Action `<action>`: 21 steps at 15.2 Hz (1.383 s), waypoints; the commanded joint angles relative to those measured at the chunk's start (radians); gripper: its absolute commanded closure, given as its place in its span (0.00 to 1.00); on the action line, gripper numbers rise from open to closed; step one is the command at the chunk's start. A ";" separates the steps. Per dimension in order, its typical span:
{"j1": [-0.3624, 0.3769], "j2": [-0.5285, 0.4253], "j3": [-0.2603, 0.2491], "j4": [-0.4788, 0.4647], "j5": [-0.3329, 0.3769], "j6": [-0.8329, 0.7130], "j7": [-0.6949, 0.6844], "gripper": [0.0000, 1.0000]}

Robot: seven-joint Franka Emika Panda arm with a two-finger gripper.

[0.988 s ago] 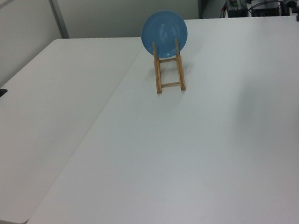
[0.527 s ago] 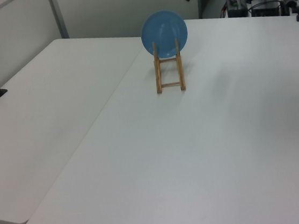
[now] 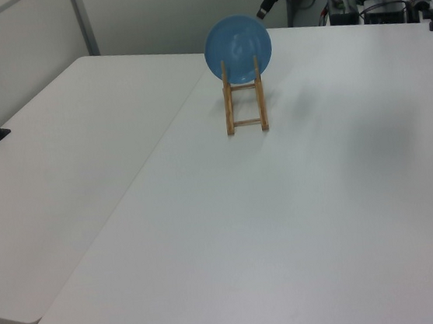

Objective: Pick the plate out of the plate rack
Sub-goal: 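Move the gripper down to the blue plate's rim and close on it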

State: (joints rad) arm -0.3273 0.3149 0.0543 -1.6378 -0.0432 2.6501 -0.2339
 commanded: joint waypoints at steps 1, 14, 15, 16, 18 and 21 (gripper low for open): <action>0.010 0.056 -0.014 0.003 -0.020 0.085 0.013 0.03; 0.008 0.090 -0.027 0.033 -0.017 0.105 0.090 0.74; 0.007 0.086 -0.028 0.035 -0.017 0.106 0.090 0.79; 0.007 0.081 -0.028 0.035 -0.018 0.105 0.085 0.82; 0.004 0.069 -0.028 0.035 -0.018 0.105 0.082 0.88; -0.001 0.059 -0.028 0.035 -0.032 0.105 0.081 1.00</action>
State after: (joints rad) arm -0.3302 0.4004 0.0362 -1.5867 -0.0448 2.7372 -0.1709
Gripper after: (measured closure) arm 0.877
